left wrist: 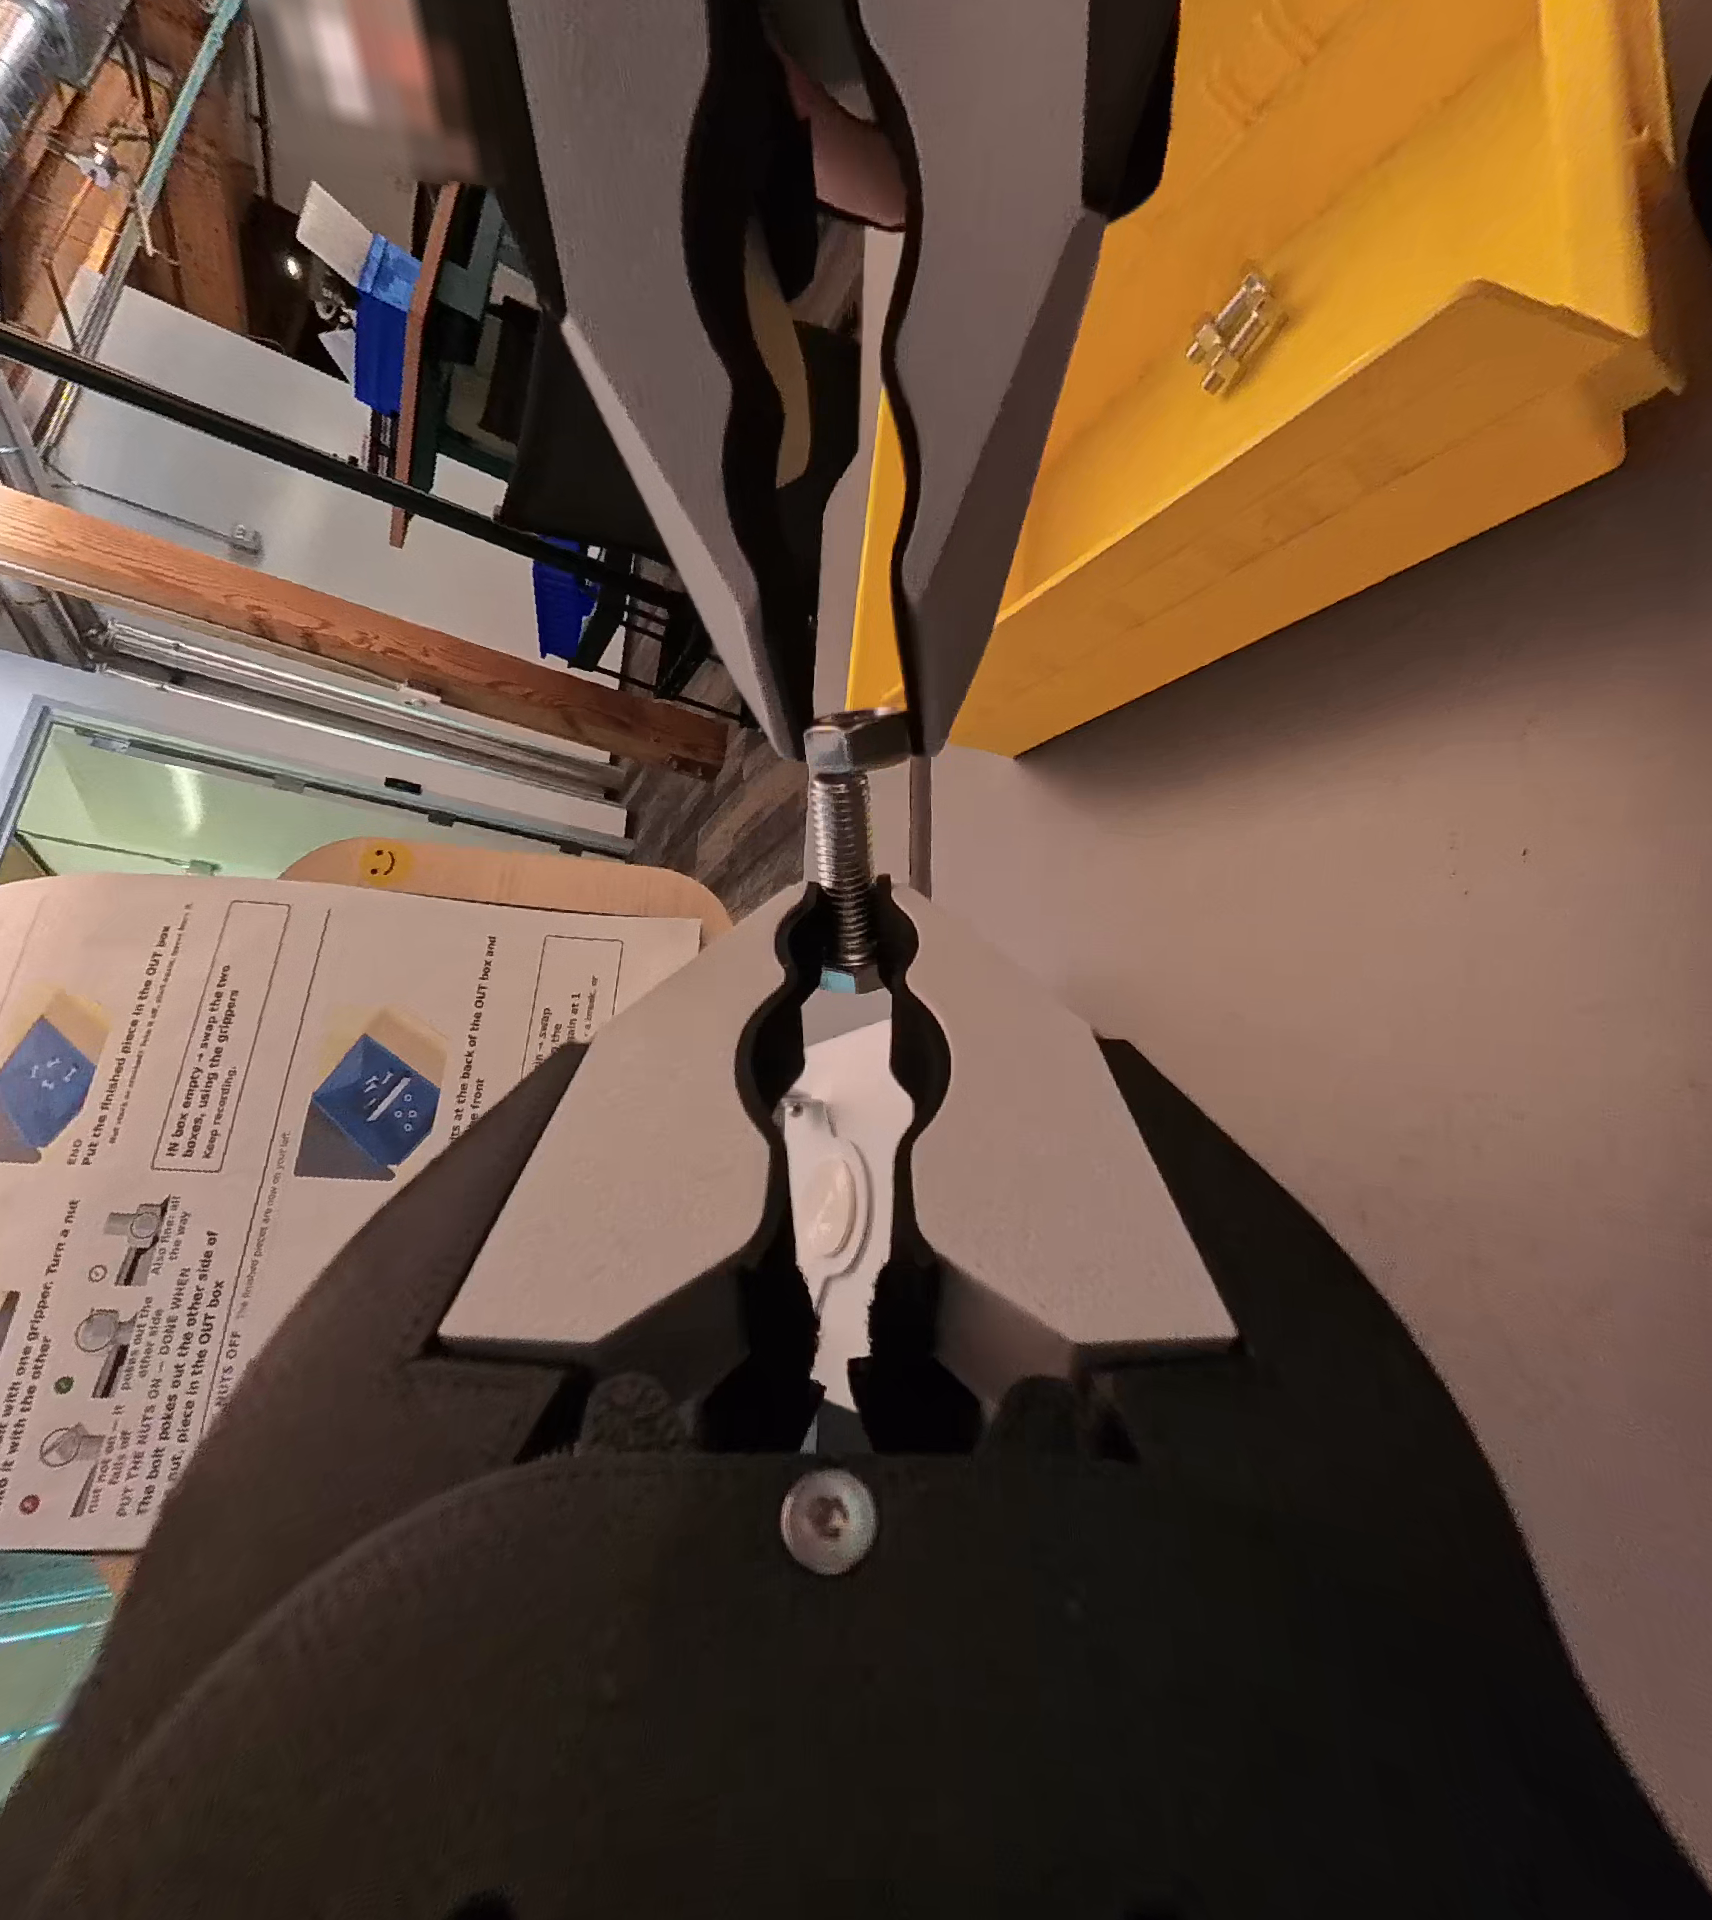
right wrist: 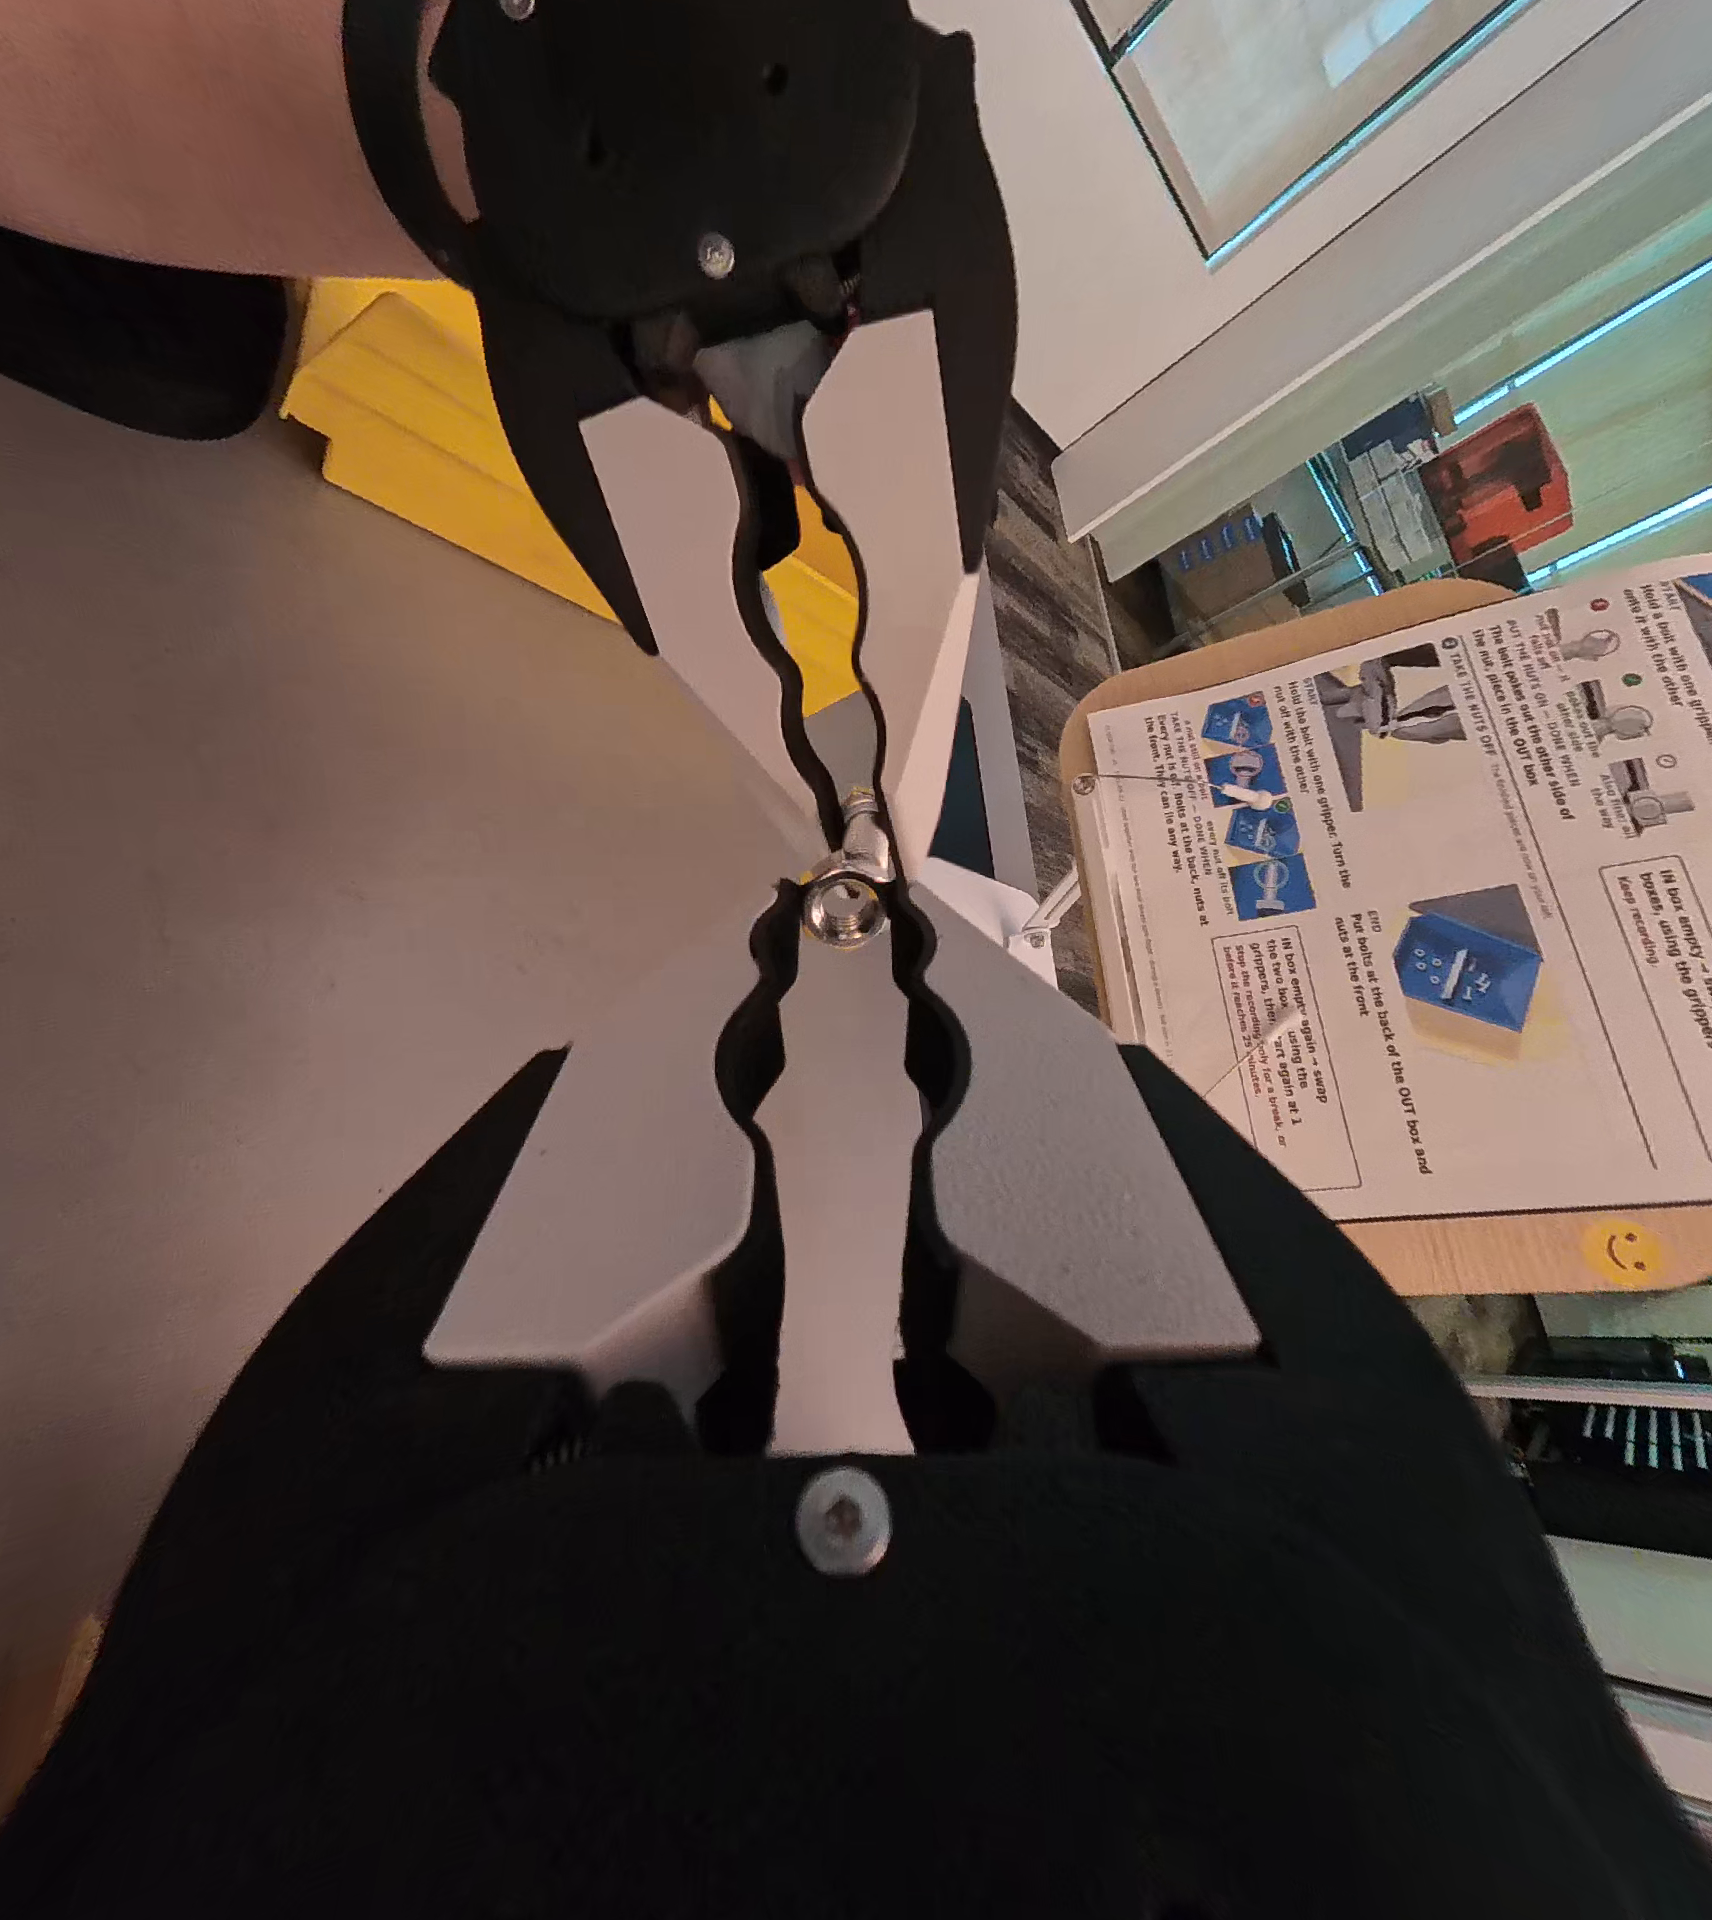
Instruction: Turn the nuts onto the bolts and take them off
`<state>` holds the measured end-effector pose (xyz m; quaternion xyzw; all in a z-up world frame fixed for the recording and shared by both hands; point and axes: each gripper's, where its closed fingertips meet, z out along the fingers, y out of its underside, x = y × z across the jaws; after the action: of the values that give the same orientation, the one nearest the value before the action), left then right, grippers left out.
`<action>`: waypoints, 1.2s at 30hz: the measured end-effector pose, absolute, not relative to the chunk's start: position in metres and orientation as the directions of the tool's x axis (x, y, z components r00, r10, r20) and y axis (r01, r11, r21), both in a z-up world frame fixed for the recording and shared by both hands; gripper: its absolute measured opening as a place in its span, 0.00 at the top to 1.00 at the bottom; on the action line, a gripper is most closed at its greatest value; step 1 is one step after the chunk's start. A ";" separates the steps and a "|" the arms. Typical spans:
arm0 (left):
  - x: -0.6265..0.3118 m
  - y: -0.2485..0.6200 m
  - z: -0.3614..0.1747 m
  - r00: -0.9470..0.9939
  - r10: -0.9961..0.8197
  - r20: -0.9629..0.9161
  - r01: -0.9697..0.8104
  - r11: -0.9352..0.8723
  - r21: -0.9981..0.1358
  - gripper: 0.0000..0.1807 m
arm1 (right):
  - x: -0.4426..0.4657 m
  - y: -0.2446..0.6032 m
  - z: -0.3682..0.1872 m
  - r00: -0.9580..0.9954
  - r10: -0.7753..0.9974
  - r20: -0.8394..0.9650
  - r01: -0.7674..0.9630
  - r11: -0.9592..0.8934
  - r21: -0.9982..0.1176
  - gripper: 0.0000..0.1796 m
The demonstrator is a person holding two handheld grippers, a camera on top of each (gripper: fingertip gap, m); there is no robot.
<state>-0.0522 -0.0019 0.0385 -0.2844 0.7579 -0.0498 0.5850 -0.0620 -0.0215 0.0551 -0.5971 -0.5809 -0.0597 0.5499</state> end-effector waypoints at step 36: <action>-0.056 0.011 0.021 -0.190 -0.575 -0.795 -0.544 0.736 -0.403 0.96 | -0.064 -0.003 0.043 0.514 0.706 0.488 0.667 0.030 -0.745 0.91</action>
<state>-0.0564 0.0112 0.0210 -0.3629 0.7713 -0.0150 0.5227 -0.0644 -0.0025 0.0426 -0.6962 -0.4928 0.0188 0.5216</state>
